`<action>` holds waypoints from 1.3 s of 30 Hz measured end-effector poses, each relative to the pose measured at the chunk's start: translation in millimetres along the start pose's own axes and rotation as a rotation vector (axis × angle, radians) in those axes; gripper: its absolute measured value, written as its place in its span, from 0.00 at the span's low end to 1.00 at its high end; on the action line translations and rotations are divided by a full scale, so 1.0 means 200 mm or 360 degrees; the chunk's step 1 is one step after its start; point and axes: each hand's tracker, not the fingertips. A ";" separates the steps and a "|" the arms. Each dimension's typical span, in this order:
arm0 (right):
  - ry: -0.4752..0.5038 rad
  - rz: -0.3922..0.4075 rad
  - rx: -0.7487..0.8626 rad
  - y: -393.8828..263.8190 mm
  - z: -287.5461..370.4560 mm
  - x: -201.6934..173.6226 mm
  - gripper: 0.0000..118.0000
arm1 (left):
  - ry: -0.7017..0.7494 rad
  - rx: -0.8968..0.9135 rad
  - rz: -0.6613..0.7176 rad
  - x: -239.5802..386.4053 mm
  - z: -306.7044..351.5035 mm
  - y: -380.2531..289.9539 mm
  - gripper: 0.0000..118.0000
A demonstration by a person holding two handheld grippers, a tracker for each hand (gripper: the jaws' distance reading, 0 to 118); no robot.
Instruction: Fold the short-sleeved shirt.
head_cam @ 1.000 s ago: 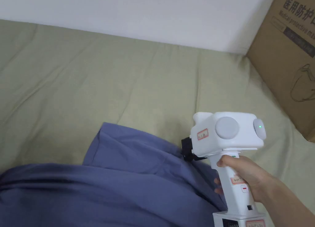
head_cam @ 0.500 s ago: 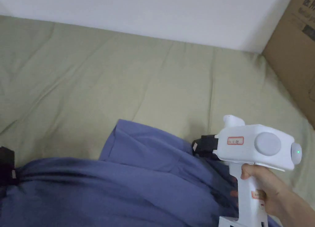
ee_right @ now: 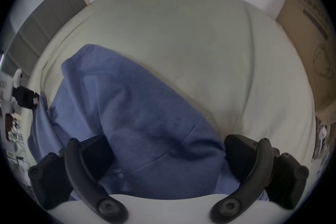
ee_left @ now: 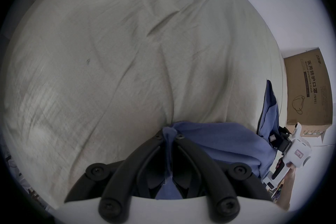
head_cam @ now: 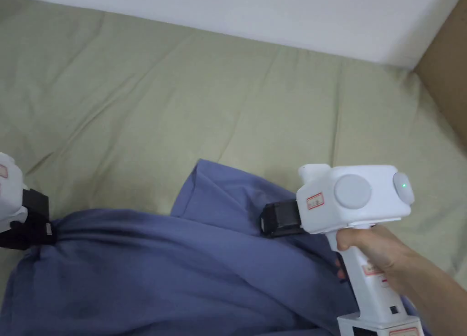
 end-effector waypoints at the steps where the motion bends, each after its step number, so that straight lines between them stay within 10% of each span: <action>1: -0.0008 0.0013 0.0014 0.00 0.01 0.00 0.96 | 0.0000 0.0006 0.0003 0.00 0.00 0.00 0.04; 5: -0.0024 0.0031 0.0151 -0.06 0.10 0.00 0.66 | 0.0005 0.0029 0.0007 0.00 0.01 -0.02 0.04; 6: -0.0035 -0.0024 0.0233 -0.08 0.12 0.01 0.46 | 0.0010 0.0038 0.0006 0.01 0.01 -0.03 0.04; 7: -0.0049 -0.0111 0.0299 -0.10 0.15 0.03 0.03 | 0.0020 0.0055 -0.0011 0.02 0.02 -0.04 0.04; 25: -0.0242 -0.0449 0.0973 0.12 1.22 0.17 0.03 | -0.0348 0.0473 0.0104 0.18 0.68 -0.03 0.04; 39: -0.0472 -0.0249 0.1489 0.63 2.01 0.07 0.03 | -0.0405 0.1134 -0.0045 0.71 1.50 0.38 0.04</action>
